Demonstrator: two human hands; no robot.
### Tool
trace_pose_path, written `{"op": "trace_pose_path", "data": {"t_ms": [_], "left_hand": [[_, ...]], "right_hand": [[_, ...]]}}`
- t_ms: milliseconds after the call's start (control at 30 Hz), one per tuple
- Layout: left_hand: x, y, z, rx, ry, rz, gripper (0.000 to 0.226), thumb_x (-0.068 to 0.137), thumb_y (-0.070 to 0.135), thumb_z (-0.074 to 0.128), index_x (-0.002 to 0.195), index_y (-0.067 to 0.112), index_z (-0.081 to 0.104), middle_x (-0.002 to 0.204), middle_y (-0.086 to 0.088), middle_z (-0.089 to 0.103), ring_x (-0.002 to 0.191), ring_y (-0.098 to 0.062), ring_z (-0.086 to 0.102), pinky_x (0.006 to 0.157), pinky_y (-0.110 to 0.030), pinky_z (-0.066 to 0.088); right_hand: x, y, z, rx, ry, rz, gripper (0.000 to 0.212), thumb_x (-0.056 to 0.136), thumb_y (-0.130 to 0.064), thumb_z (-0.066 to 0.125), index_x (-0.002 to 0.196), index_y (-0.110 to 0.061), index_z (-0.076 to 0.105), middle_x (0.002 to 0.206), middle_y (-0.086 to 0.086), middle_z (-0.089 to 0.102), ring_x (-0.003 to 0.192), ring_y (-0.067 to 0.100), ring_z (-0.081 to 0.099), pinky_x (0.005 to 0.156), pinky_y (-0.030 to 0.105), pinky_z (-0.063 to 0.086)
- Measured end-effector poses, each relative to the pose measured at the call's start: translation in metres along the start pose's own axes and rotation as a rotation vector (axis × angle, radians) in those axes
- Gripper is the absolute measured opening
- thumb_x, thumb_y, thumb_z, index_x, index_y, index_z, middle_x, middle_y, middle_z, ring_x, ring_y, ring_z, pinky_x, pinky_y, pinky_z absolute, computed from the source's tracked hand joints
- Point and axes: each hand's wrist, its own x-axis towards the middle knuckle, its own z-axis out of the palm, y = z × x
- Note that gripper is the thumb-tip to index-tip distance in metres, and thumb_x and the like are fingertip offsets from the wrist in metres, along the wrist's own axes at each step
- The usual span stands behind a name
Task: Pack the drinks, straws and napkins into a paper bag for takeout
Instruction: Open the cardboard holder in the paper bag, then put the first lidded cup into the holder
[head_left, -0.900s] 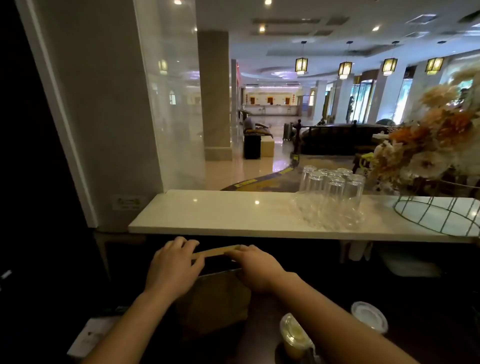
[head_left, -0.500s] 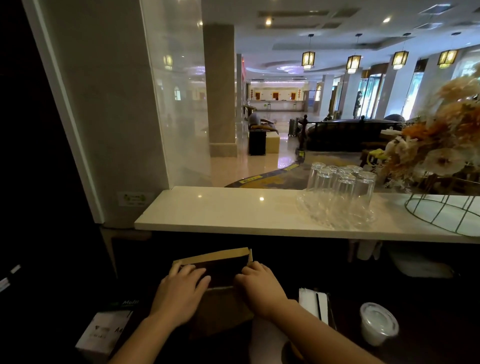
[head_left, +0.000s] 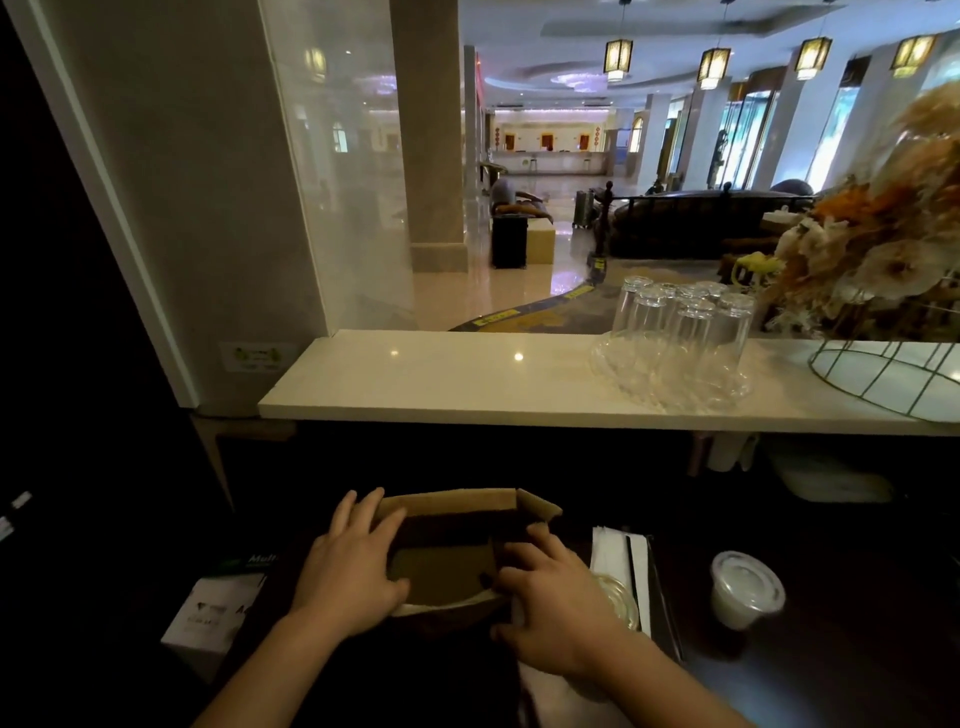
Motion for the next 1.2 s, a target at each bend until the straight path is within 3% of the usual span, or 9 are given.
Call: {"op": "trace_pose_path", "data": {"t_ms": [133,300,400,500,600,733,833,967,1200], "left_hand": [[-0.002,-0.002,0.003,-0.013,-0.097,0.031,0.112,0.068,0.071,0.066,0.152,0.042,-0.002,0.160,0.009,-0.025,0.144,-0.023,-0.028,0.117,-0.050,0.017],[-0.008,0.001,0.003,-0.101,-0.104,0.046,0.122,0.057,0.088,0.057,0.151,0.043,-0.007,0.157,0.016,-0.029,0.141,-0.014,-0.033,0.116,-0.052,0.021],[-0.010,0.003,0.004,-0.122,-0.114,0.038,0.126,0.054,0.091,0.055,0.151,0.043,-0.009,0.156,0.015,-0.032,0.141,-0.014,-0.035,0.113,-0.055,0.025],[-0.010,0.004,0.004,-0.132,-0.124,0.042,0.130,0.049,0.096,0.049,0.151,0.041,-0.010,0.156,0.014,-0.033,0.141,-0.015,-0.034,0.114,-0.057,0.025],[-0.008,-0.001,0.007,-0.134,-0.109,0.039,0.131,0.043,0.100,0.043,0.148,0.044,-0.014,0.154,0.016,-0.034,0.140,-0.013,-0.035,0.114,-0.057,0.025],[-0.002,-0.013,0.019,-0.149,-0.070,0.050,0.122,0.043,0.101,0.046,0.135,0.058,-0.021,0.142,0.030,-0.044,0.128,0.000,-0.046,0.113,-0.059,0.027],[0.001,-0.022,0.031,-0.166,-0.030,0.045,0.116,0.043,0.099,0.053,0.133,0.069,-0.014,0.146,0.032,-0.039,0.131,0.004,-0.042,0.110,-0.062,0.029],[0.005,-0.032,0.044,-0.178,0.016,-0.004,0.120,0.043,0.097,0.058,0.140,0.066,-0.005,0.155,0.027,-0.026,0.139,0.000,-0.033,0.103,-0.064,0.033],[0.004,-0.032,0.047,-0.177,0.030,-0.019,0.122,0.044,0.096,0.059,0.145,0.060,0.001,0.158,0.024,-0.021,0.142,-0.003,-0.028,0.102,-0.060,0.034]], "right_hand": [[-0.010,0.008,0.005,-0.015,0.026,0.048,0.055,0.078,-0.062,0.051,0.125,-0.035,0.056,0.150,-0.004,0.040,0.150,0.026,0.006,0.119,0.047,0.021],[-0.017,0.013,0.003,0.153,0.157,-0.042,0.054,0.080,-0.060,0.055,0.128,-0.038,0.054,0.152,-0.013,0.036,0.150,0.016,0.006,0.118,0.036,0.021],[-0.027,0.025,0.007,0.381,0.434,0.032,0.034,0.087,-0.049,0.059,0.119,-0.037,0.060,0.131,-0.018,0.054,0.133,0.007,0.040,0.104,0.021,0.039],[-0.042,0.060,0.021,0.520,0.671,0.399,0.015,0.087,-0.027,0.066,0.102,-0.030,0.066,0.099,-0.014,0.066,0.094,0.007,0.062,0.076,0.020,0.048],[-0.065,0.114,0.044,0.612,0.581,0.841,0.017,0.088,-0.016,0.065,0.104,-0.019,0.070,0.100,0.002,0.073,0.092,0.019,0.068,0.072,0.029,0.050],[-0.092,0.174,0.054,0.309,0.555,1.119,0.038,0.084,-0.021,0.067,0.121,-0.012,0.062,0.122,0.017,0.057,0.108,0.037,0.051,0.080,0.040,0.048],[-0.094,0.204,0.044,0.198,0.399,1.167,0.070,0.078,-0.041,0.072,0.137,-0.015,0.046,0.133,0.017,0.044,0.119,0.037,0.040,0.089,0.046,0.047],[-0.080,0.228,0.041,0.302,0.180,1.129,0.102,0.072,-0.052,0.078,0.151,-0.022,0.021,0.152,0.015,0.025,0.135,0.038,0.027,0.101,0.050,0.042],[-0.070,0.246,0.045,0.303,0.082,1.108,0.094,0.077,-0.035,0.077,0.151,-0.019,0.021,0.144,0.019,0.031,0.131,0.041,0.030,0.100,0.050,0.044]]}}
